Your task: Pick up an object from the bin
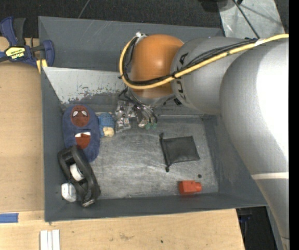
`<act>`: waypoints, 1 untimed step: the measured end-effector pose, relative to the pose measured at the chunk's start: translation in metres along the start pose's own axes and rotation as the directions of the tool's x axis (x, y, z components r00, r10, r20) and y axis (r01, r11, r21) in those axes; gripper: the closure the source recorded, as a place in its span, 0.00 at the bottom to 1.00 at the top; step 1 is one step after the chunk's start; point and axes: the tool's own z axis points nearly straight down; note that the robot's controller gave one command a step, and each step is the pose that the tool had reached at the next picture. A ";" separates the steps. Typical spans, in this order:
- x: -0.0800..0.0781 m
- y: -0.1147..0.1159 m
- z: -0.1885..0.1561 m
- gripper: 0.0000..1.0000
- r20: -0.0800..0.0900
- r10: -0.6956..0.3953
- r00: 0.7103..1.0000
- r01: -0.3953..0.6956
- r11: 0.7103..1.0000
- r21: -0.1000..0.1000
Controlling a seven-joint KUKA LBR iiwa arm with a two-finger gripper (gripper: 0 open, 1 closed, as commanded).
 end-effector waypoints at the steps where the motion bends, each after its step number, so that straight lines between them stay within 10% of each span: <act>1: 0.005 0.001 0.004 0.00 -0.022 -0.002 1.000 0.002 1.000 0.000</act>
Offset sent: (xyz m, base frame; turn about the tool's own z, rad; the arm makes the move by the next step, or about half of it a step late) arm 0.0000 0.0000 0.0000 0.0000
